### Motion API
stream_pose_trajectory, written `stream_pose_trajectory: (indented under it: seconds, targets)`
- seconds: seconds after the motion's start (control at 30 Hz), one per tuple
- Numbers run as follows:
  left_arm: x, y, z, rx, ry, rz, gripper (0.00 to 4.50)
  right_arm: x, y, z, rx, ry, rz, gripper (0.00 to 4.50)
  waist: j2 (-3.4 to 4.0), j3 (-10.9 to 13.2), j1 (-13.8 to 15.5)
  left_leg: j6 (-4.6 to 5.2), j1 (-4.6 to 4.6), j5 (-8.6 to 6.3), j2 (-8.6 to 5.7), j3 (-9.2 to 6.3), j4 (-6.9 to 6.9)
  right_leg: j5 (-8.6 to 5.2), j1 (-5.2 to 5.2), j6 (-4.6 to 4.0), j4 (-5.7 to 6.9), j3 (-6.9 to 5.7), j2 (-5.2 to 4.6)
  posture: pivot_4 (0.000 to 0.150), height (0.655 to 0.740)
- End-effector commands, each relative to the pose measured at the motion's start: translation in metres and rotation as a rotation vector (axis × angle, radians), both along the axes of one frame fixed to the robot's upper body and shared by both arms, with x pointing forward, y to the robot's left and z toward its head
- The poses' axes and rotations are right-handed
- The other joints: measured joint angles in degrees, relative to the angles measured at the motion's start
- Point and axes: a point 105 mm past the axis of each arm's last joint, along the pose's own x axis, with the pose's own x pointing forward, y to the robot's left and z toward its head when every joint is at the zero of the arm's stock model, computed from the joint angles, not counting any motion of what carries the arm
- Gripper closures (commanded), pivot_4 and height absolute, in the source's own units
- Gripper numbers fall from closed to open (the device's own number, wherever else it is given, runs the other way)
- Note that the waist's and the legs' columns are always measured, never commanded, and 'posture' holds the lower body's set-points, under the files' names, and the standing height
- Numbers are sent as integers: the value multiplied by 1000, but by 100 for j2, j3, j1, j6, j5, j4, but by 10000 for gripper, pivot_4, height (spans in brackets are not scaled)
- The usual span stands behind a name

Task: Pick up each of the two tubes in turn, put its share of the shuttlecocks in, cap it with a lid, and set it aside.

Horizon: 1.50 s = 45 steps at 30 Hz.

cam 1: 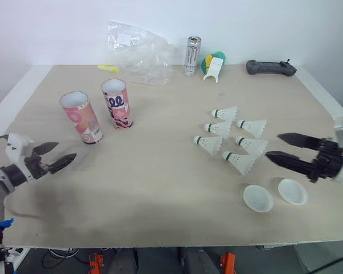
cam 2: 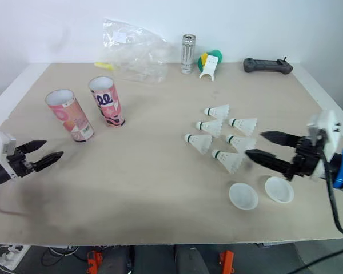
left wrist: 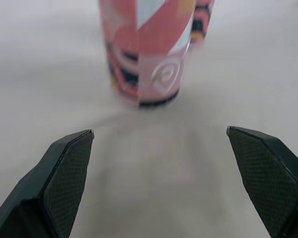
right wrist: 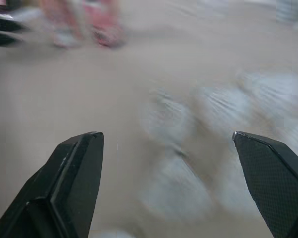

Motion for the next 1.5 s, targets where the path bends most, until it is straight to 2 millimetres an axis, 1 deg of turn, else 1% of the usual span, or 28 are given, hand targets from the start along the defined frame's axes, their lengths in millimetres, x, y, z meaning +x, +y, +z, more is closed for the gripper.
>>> stream_pose_trajectory:
  seconds: [0.03,0.1,0.17,0.3,0.47,0.57,0.7,0.87,0.97,1.03,1.23,1.5]
  targets:
    - [18,-4,7,-23,-67,15,0,-6,53,20,34,-92,141,447,0,0,9,0,0,0,0,0,0,1,0,-1,0,0,0,1500,7400]
    - [28,-6,5,-34,-76,29,0,-7,70,14,11,-87,176,447,-5,-2,29,9,0,5,-1,-7,0,7,0,2,1,-1,5,1500,7400]
    - [35,-10,2,-35,-77,29,0,-9,80,10,6,-82,200,447,-16,-9,49,9,-4,6,0,-10,0,6,-1,2,0,-1,8,1500,7400]
    - [45,-24,-4,-36,-72,-9,0,-16,96,3,2,-73,243,447,-19,-11,64,9,-22,5,-14,-11,0,6,-5,-4,-5,-1,-7,1500,7400]
    - [61,-37,-3,-16,-77,-26,0,-33,122,11,12,-108,342,447,-22,-12,72,10,-24,6,-14,-29,2,5,-5,-3,-2,-18,-4,1500,7400]
    - [69,-46,1,-4,-88,-40,0,-40,132,10,10,-102,371,447,-27,-15,71,15,-24,10,-14,-35,6,7,-3,3,-1,-24,-3,1500,7400]
    - [78,-53,1,22,-82,-38,0,-37,130,5,13,-87,337,447,-35,-20,71,15,-25,10,-14,-36,9,7,1,2,-1,-25,-4,1500,7400]
    - [90,-62,8,17,-84,-11,0,-32,127,7,28,-103,291,447,-35,-20,72,15,-33,10,-16,-51,10,7,-1,2,-1,-37,-3,1500,7400]
    - [96,-70,7,20,-78,-3,0,-20,118,12,44,-140,201,447,-36,-20,73,16,-34,10,-18,-55,10,7,0,2,-1,-40,-4,1500,7400]
    - [100,-75,8,12,-78,4,0,-18,116,13,57,-147,174,447,-37,-21,74,15,-35,10,-19,-59,13,7,1,2,-1,-44,-4,1500,7400]
    - [104,-84,8,-7,-72,8,0,-22,117,10,71,-141,175,447,-37,-21,76,16,-38,11,-20,-65,12,8,0,-2,-1,-46,-4,1500,7400]
    - [105,-86,4,-6,-56,13,0,-23,116,10,74,-141,167,447,-37,-21,75,15,-38,13,-21,-68,13,8,1,-1,0,-49,-4,1500,7400]
